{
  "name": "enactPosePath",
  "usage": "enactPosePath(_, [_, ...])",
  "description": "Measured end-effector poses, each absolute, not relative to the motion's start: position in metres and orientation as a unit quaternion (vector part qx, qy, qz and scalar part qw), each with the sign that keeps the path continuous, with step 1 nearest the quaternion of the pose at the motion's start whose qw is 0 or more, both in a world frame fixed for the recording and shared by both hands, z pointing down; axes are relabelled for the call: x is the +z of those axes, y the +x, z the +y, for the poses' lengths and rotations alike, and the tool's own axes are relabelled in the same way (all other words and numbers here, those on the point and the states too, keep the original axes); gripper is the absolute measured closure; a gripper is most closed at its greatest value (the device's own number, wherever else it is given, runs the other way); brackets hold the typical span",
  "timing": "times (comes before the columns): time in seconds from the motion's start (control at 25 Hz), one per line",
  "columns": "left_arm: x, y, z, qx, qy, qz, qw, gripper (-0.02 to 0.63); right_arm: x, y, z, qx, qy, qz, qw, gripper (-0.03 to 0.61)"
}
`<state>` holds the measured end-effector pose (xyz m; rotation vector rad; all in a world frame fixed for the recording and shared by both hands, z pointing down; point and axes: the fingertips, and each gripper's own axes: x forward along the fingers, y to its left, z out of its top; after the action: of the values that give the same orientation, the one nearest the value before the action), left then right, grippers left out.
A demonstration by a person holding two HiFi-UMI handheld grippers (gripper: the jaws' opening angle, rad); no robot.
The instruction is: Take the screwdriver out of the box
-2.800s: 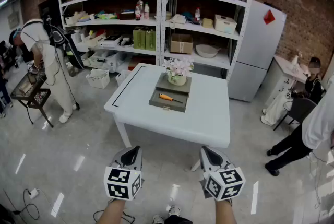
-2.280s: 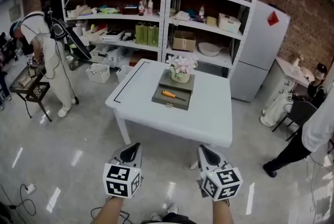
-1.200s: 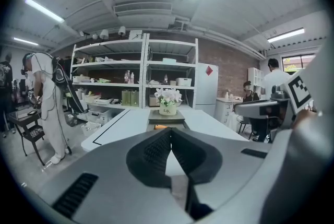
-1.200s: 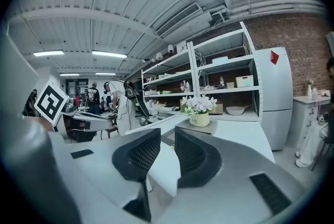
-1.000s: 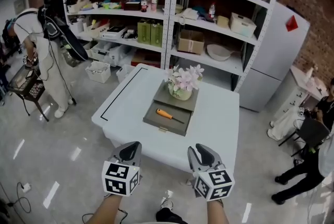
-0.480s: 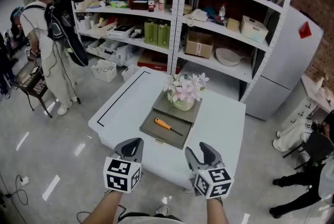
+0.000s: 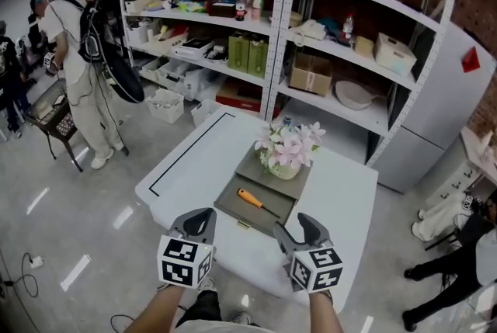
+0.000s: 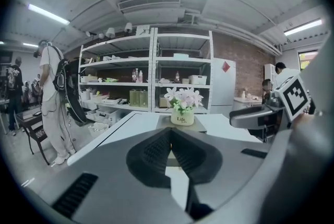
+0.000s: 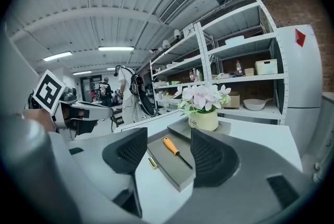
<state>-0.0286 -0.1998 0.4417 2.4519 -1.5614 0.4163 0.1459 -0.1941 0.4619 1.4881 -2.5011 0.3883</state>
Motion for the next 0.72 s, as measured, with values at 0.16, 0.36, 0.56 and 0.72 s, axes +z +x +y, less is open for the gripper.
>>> enactPosePath(0.16, [0.448,-0.036,-0.226,0.142,0.831,-0.527,0.108,0.607,0.47,0.132,-0.221,0.128,0.493,-0.853,0.119,0.325])
enactPosePath(0.36, [0.459,-0.04,-0.261,0.15,0.838,-0.511,0.115,0.607,0.489,0.114,-0.256,0.137,0.479,-0.855,0.145,0.337])
enactPosePath(0.56, [0.473,-0.047,-0.298,0.156,0.846,-0.495,0.123,0.607,0.512,0.095,-0.289,0.141,0.462,-0.857,0.181,0.341])
enactPosePath(0.72, [0.479,-0.052,-0.323,0.161,0.851,-0.483,0.129,0.607,0.527,0.083,-0.308,0.15,0.443,-0.86,0.205,0.342])
